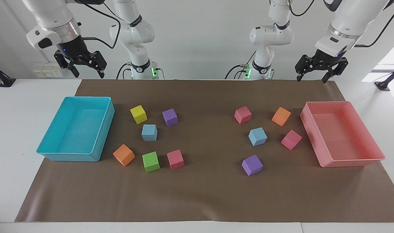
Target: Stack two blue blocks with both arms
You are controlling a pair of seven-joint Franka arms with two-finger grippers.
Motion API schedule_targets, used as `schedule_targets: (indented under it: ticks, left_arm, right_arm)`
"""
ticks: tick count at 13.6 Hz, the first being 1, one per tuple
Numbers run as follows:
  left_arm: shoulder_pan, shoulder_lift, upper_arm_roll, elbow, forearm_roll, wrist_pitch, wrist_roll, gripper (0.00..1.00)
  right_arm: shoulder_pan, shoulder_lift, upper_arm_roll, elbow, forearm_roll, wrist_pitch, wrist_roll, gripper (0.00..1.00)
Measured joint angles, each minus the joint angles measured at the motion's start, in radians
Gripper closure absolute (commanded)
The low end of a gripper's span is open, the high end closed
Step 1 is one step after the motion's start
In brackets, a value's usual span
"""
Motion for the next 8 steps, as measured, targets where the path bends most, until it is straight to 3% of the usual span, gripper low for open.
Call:
schedule_targets:
  ticks: [8]
  left_arm:
    - [0.001, 0.000, 0.003, 0.000, 0.000, -0.021, 0.000, 0.00]
  right_arm:
    - [0.000, 0.000, 0.000, 0.000, 0.000, 0.000, 0.000, 0.00]
